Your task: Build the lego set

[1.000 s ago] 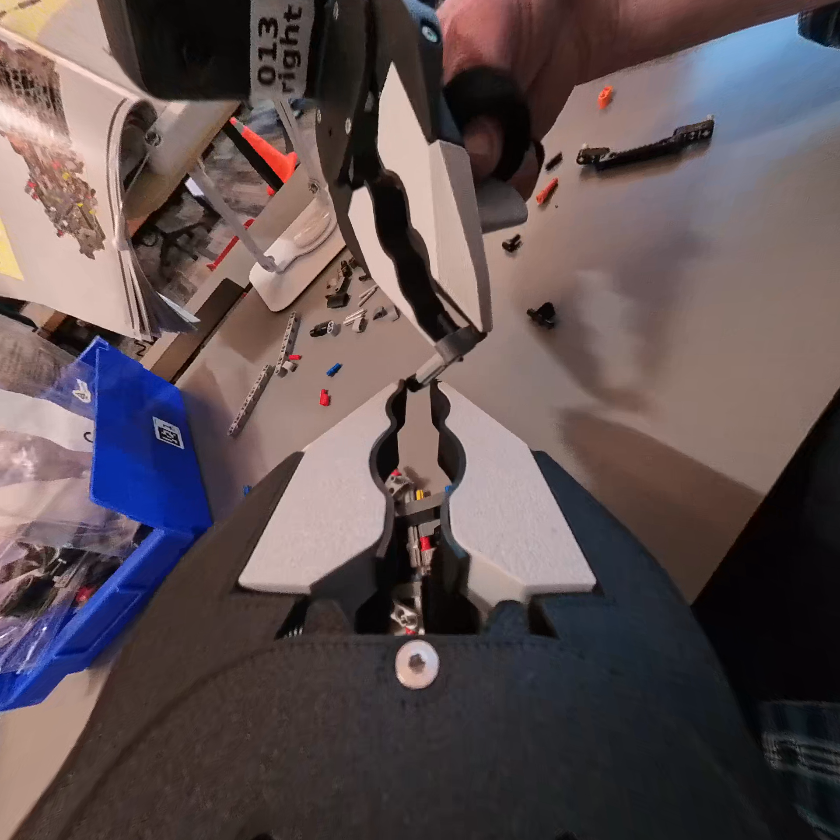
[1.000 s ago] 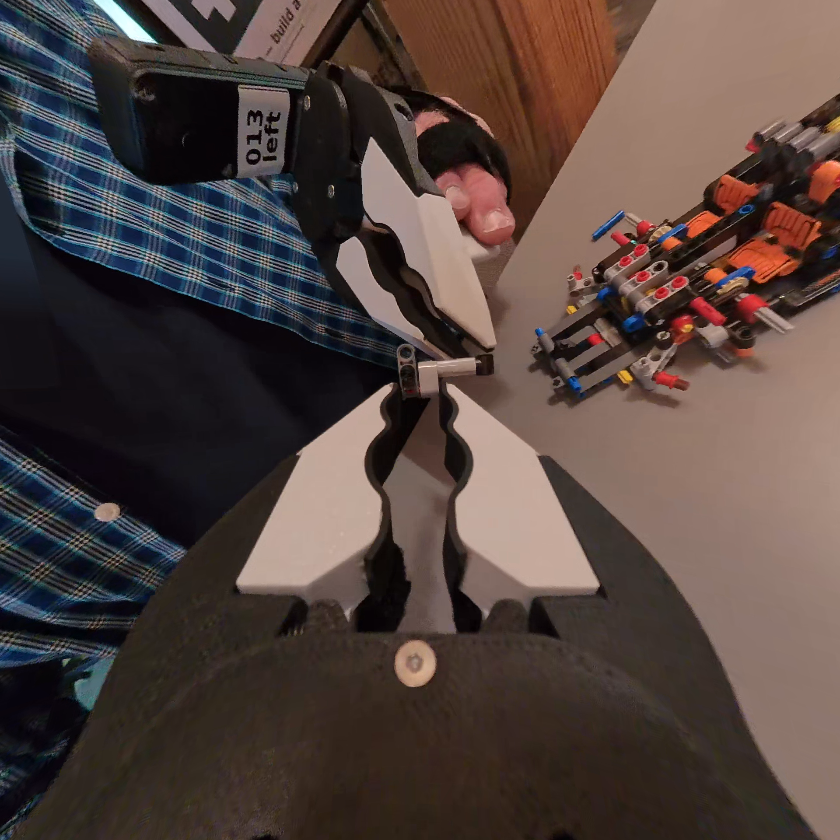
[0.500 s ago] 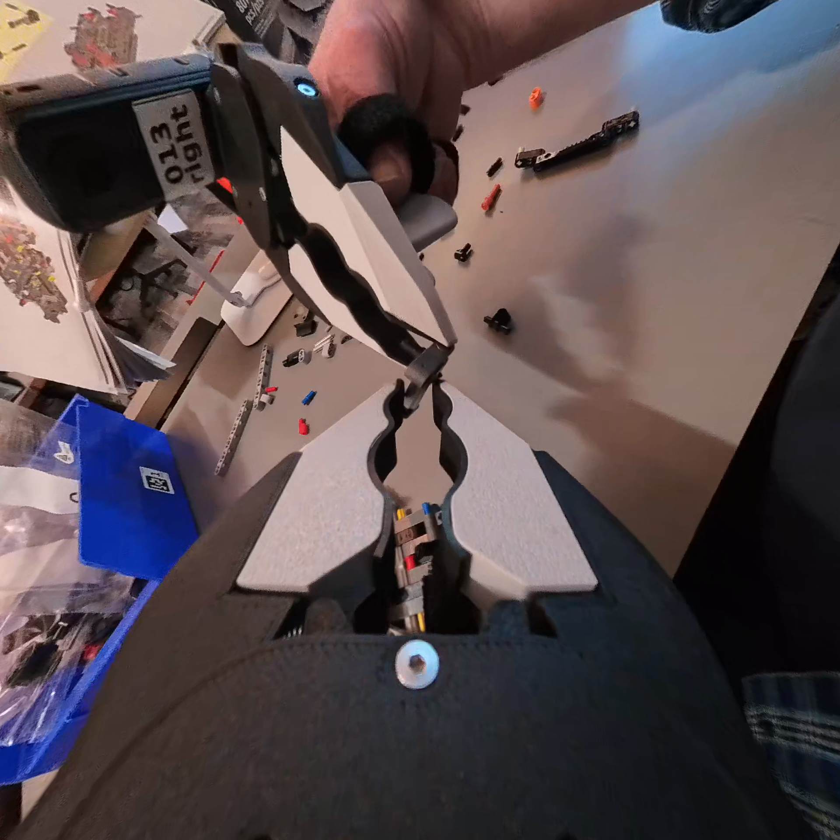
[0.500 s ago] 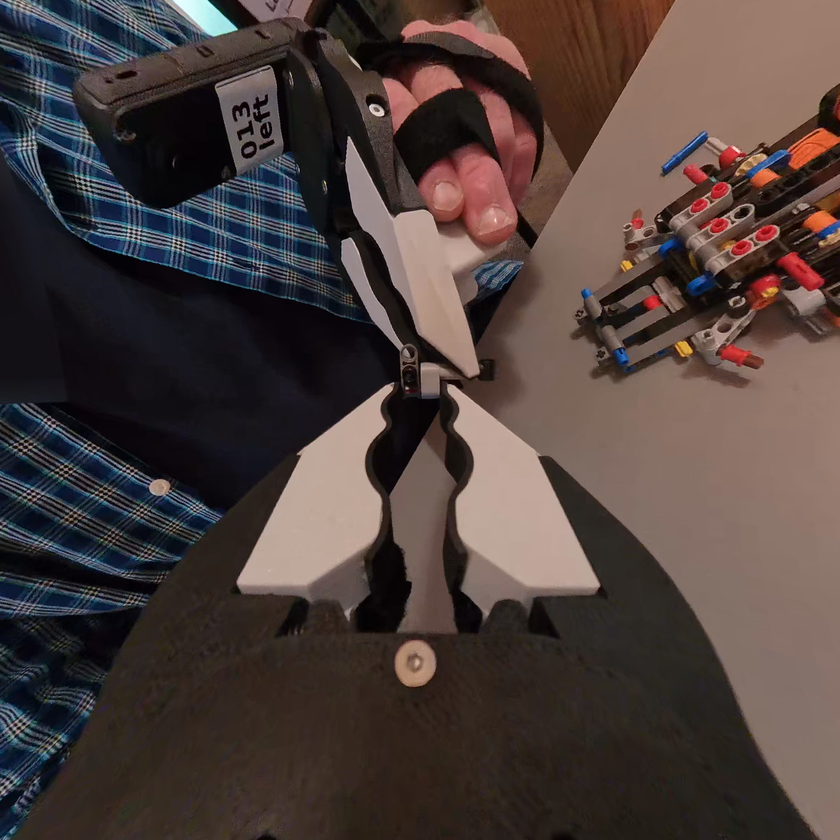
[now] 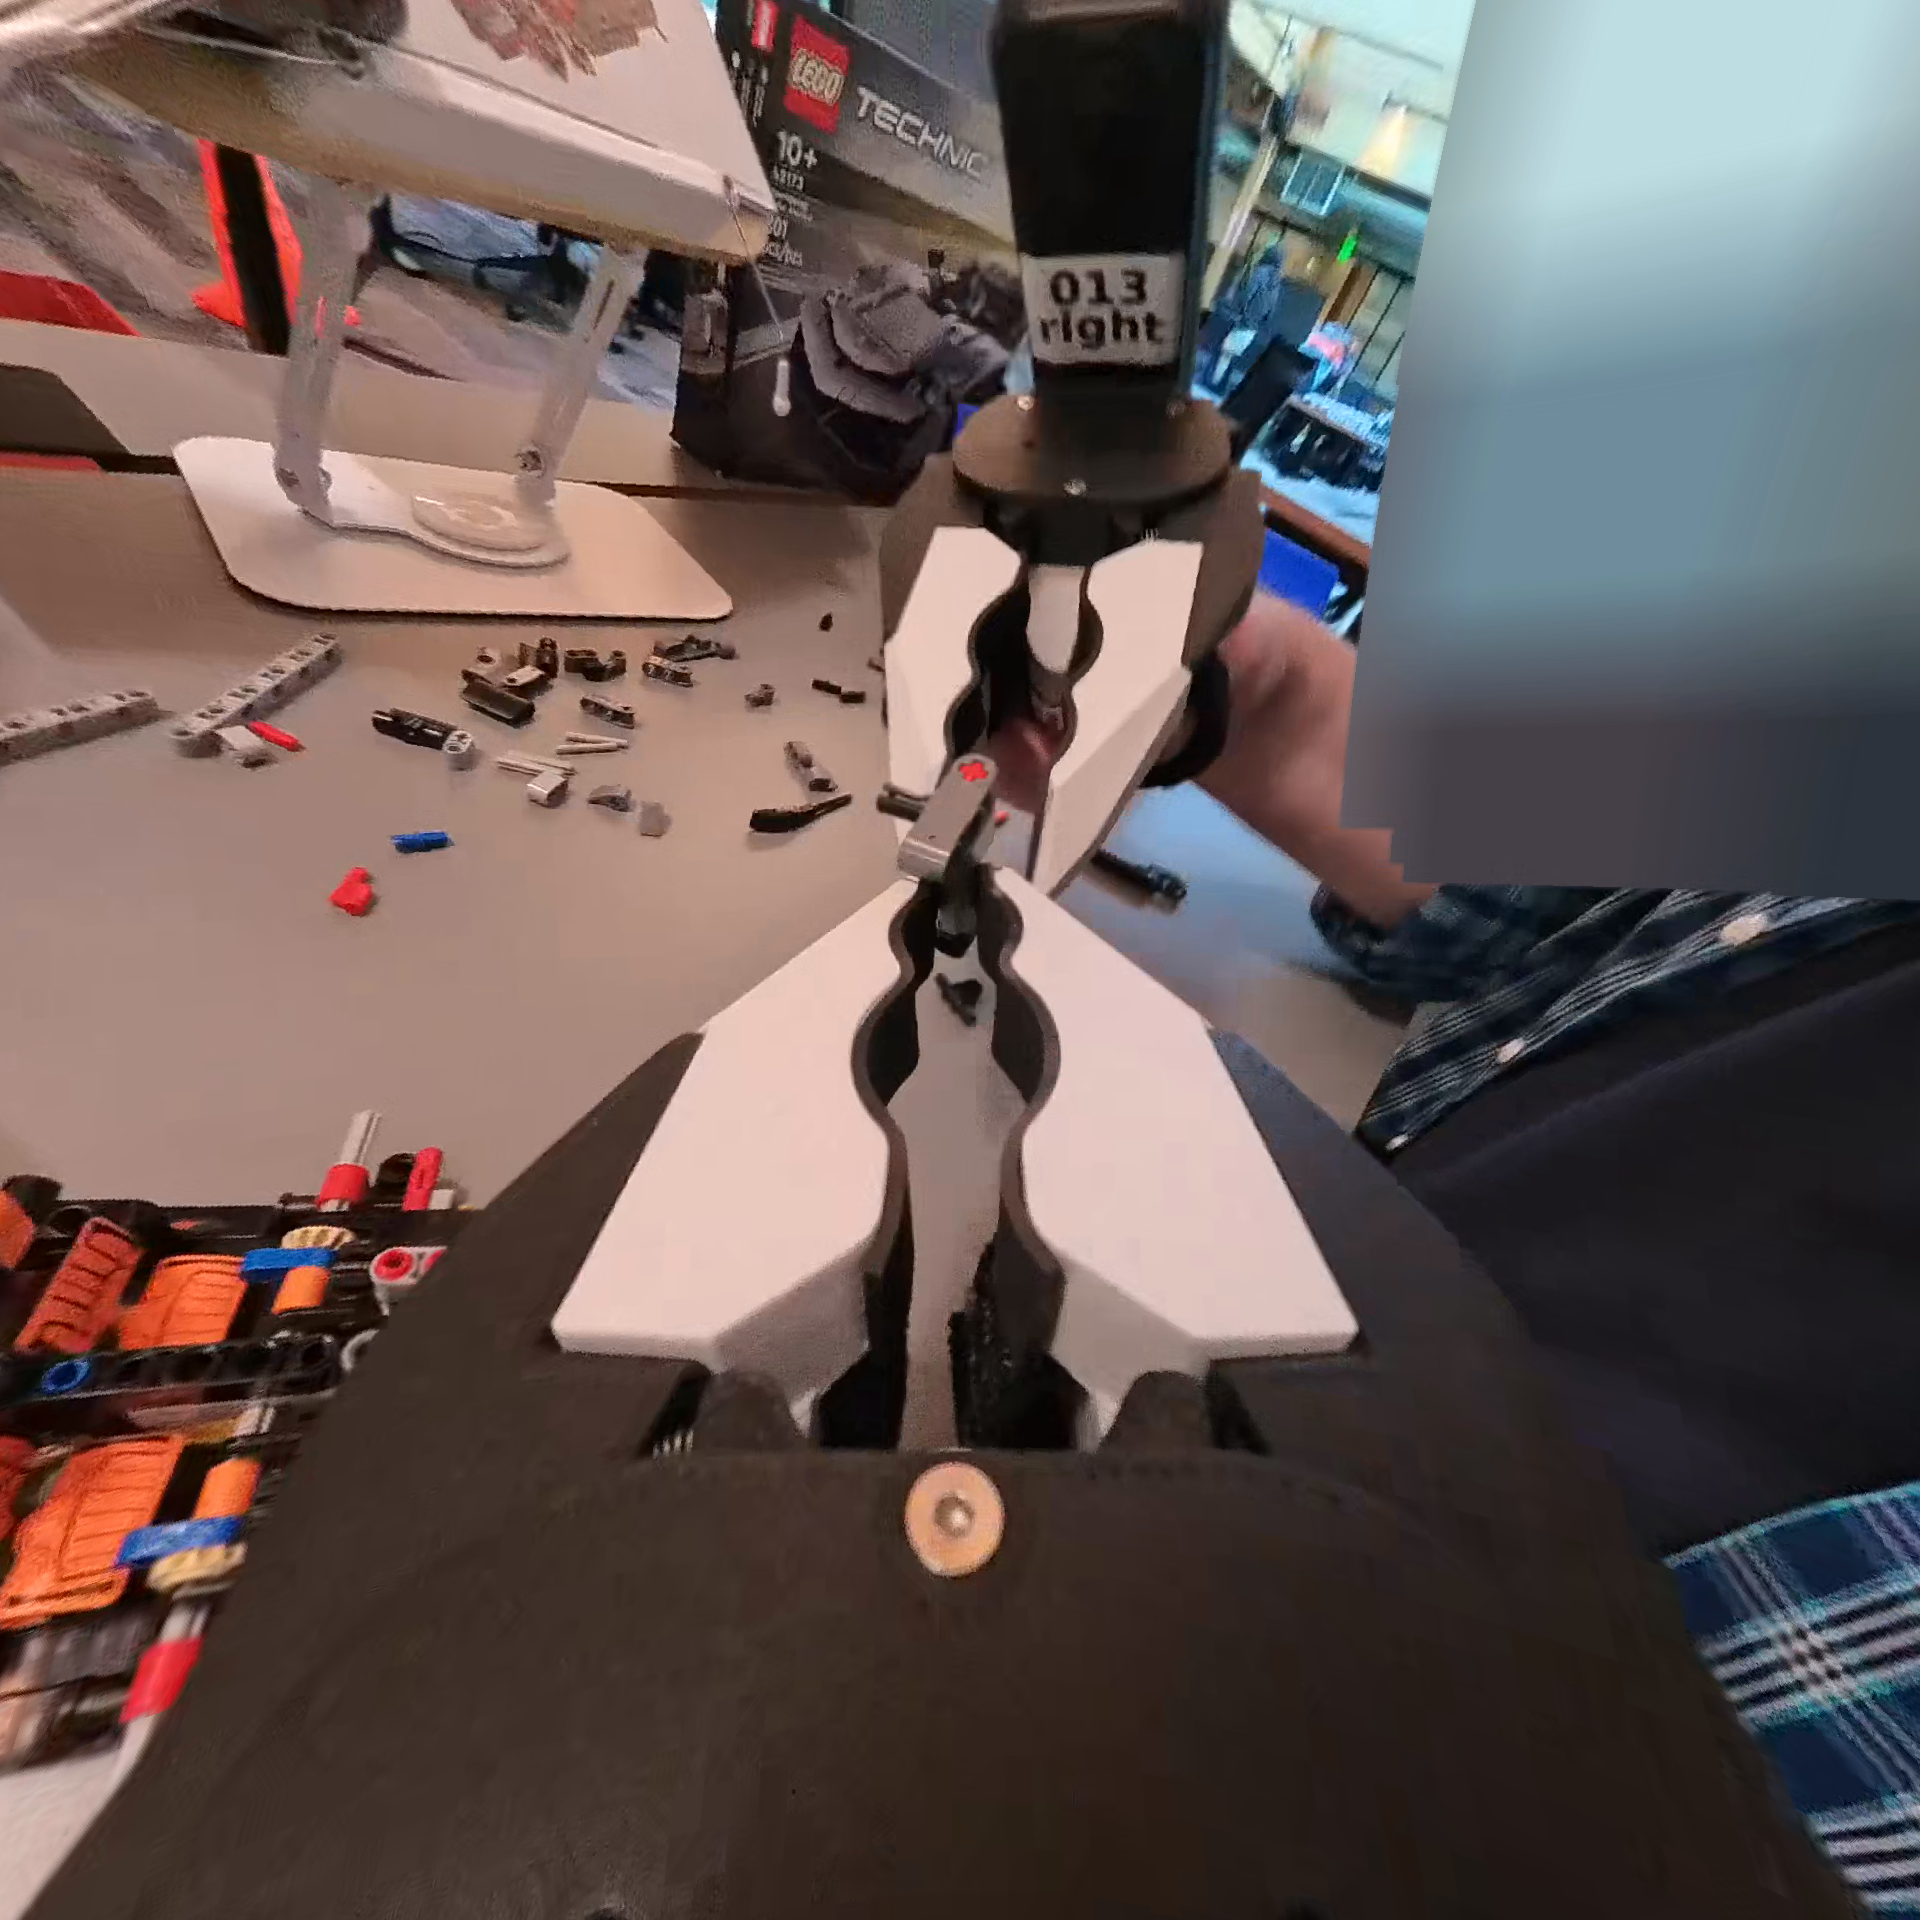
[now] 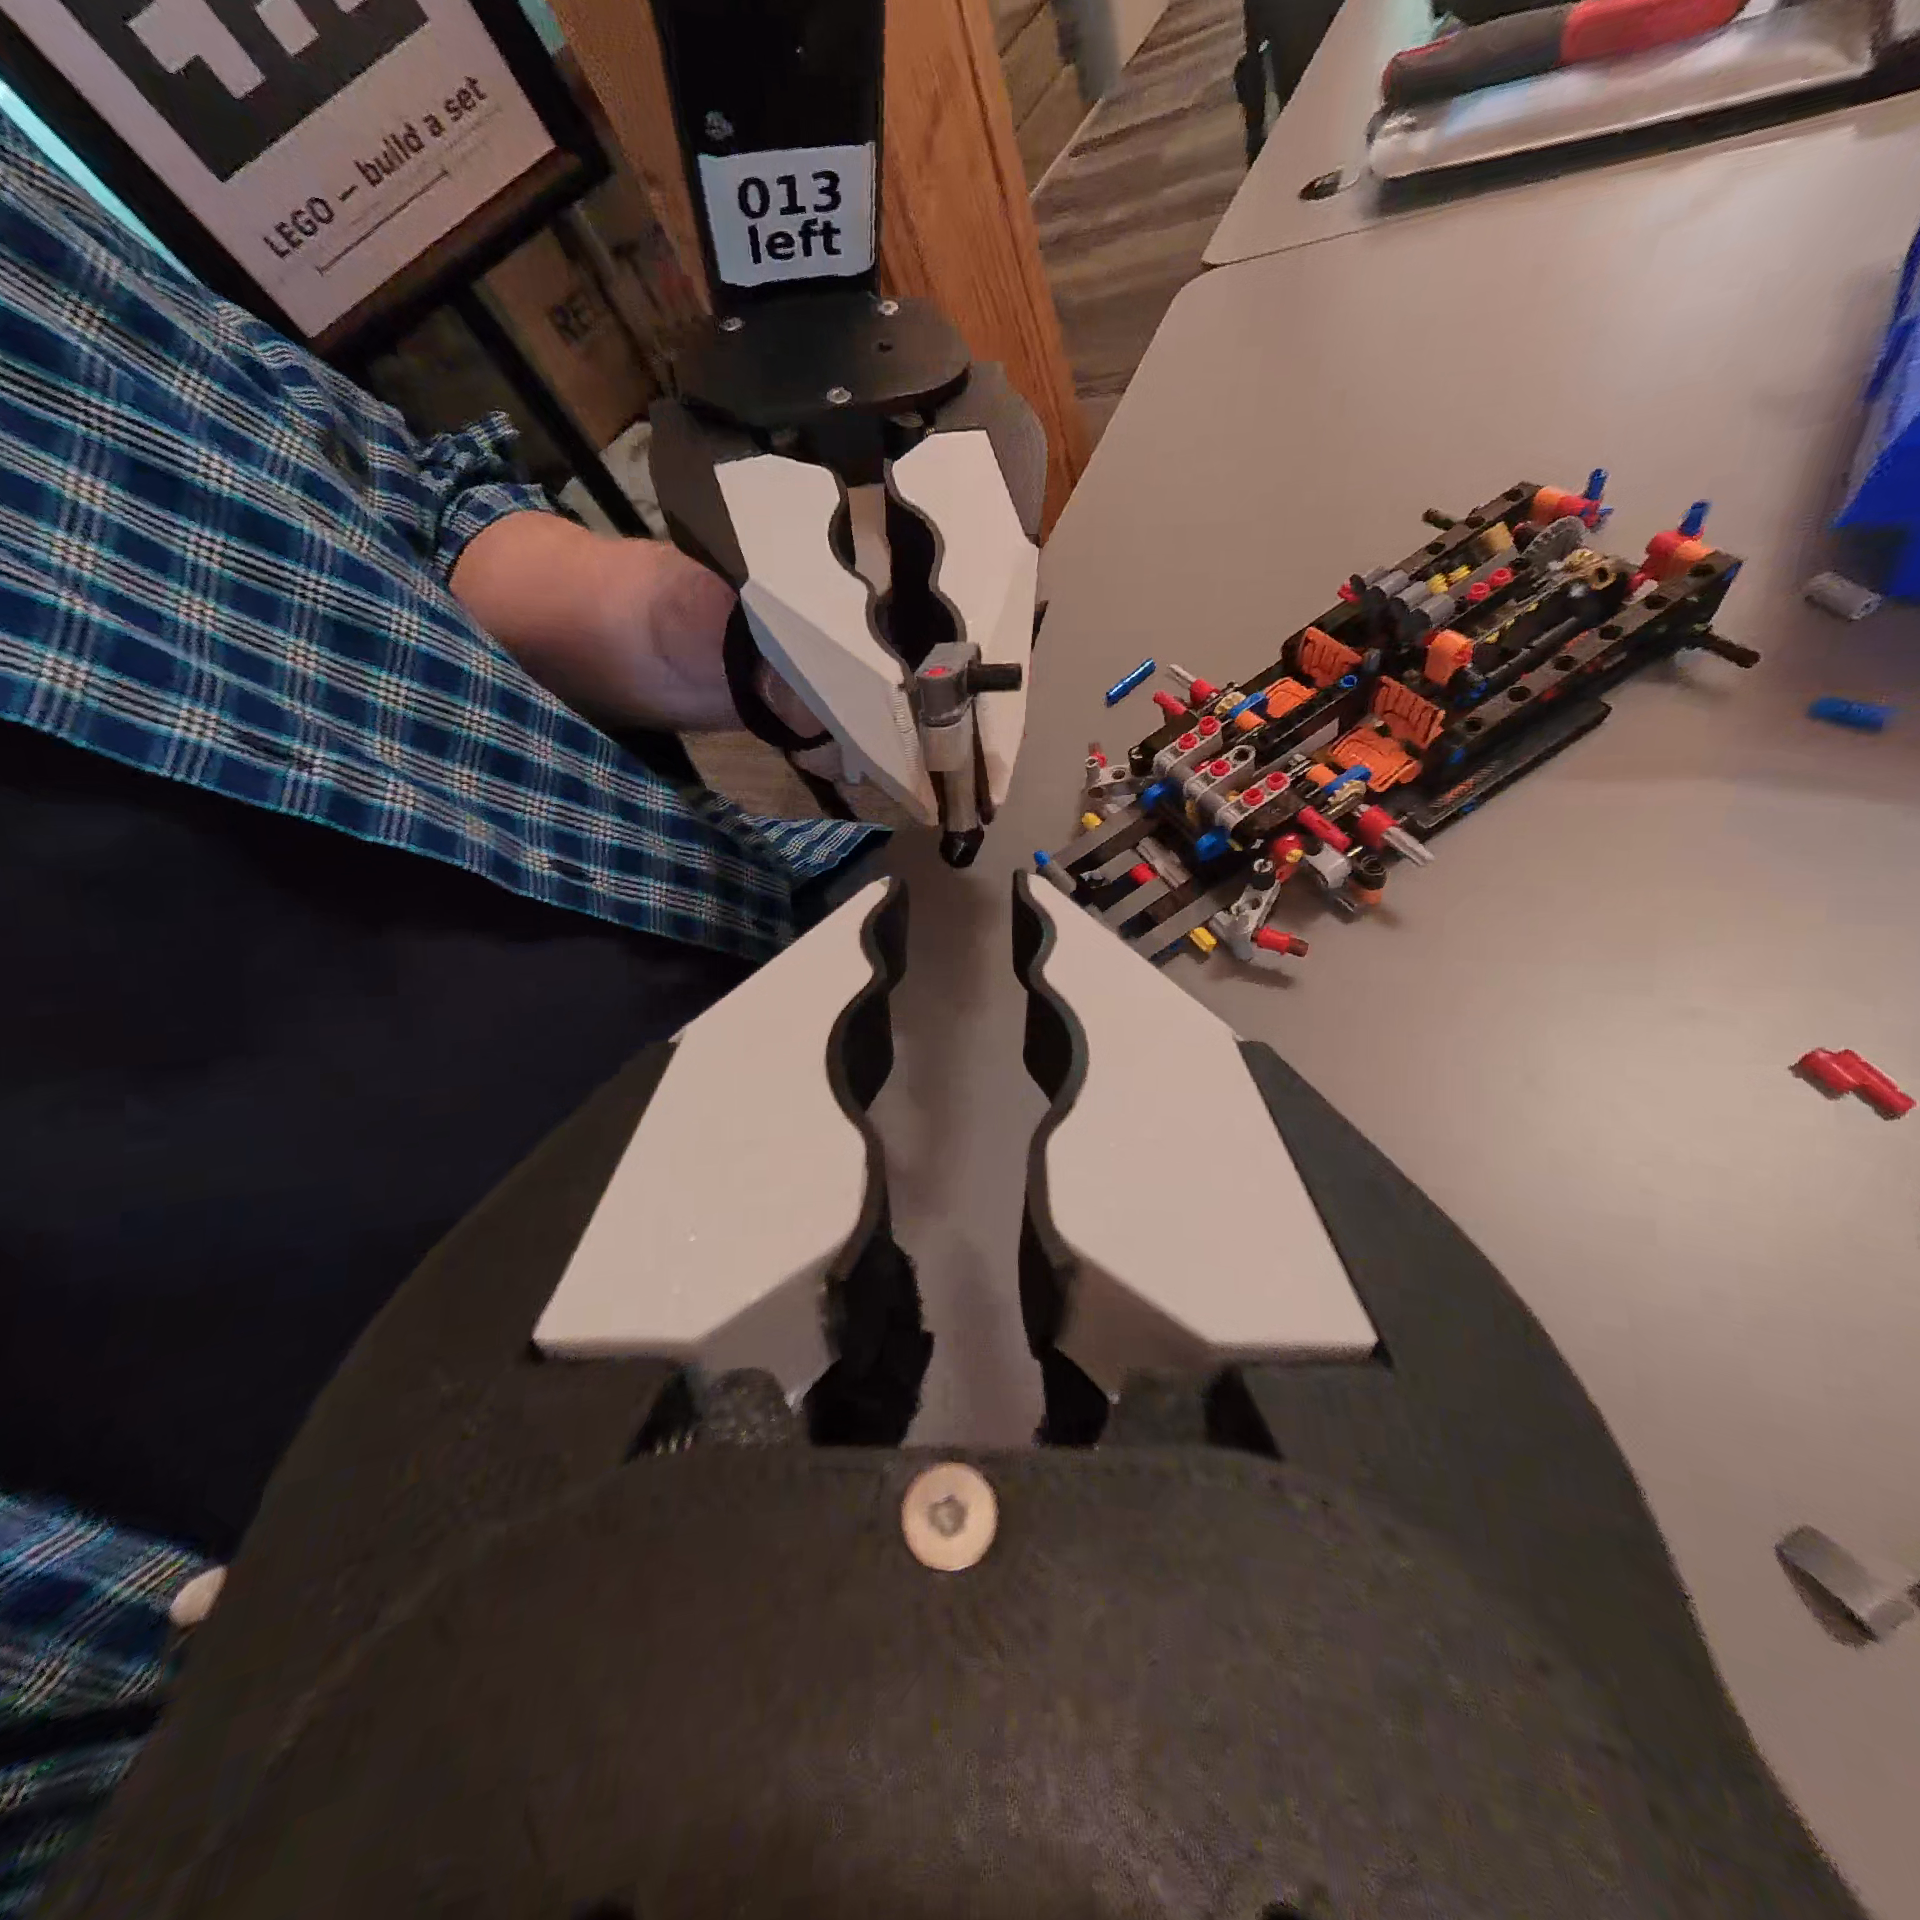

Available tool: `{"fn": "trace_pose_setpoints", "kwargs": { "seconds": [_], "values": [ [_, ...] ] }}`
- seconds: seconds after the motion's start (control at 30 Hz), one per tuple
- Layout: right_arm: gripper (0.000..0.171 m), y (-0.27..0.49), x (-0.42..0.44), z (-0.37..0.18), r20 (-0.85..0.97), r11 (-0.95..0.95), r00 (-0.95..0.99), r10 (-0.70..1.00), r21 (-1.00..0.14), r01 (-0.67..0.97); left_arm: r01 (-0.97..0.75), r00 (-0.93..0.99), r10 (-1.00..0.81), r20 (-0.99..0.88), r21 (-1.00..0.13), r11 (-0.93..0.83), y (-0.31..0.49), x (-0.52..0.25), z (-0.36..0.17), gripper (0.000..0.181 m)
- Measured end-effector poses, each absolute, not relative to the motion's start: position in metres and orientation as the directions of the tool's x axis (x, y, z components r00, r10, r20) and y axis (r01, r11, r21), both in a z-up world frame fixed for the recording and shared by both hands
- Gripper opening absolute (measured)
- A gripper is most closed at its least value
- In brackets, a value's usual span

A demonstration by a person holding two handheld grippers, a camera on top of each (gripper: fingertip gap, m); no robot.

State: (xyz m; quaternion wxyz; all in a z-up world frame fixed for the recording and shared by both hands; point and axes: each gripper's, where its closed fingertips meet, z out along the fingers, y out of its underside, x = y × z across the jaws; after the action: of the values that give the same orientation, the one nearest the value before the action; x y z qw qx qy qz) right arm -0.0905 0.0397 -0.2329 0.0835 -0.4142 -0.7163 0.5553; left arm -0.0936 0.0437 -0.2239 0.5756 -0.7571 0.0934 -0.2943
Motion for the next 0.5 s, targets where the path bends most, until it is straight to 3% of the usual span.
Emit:
{"fn": "trace_pose_setpoints", "kwargs": {
  "seconds": [0.5],
  "values": [
    [0.005, 0.0354, -0.0945, -0.2400, -0.290, 0.080, -0.625, 0.725, -0.865, 0.495, 0.197, 0.841, -0.417, 0.345, -0.912, -0.359, 0.0484, -0.0900, -0.2301, 0.006]
  ]
}}
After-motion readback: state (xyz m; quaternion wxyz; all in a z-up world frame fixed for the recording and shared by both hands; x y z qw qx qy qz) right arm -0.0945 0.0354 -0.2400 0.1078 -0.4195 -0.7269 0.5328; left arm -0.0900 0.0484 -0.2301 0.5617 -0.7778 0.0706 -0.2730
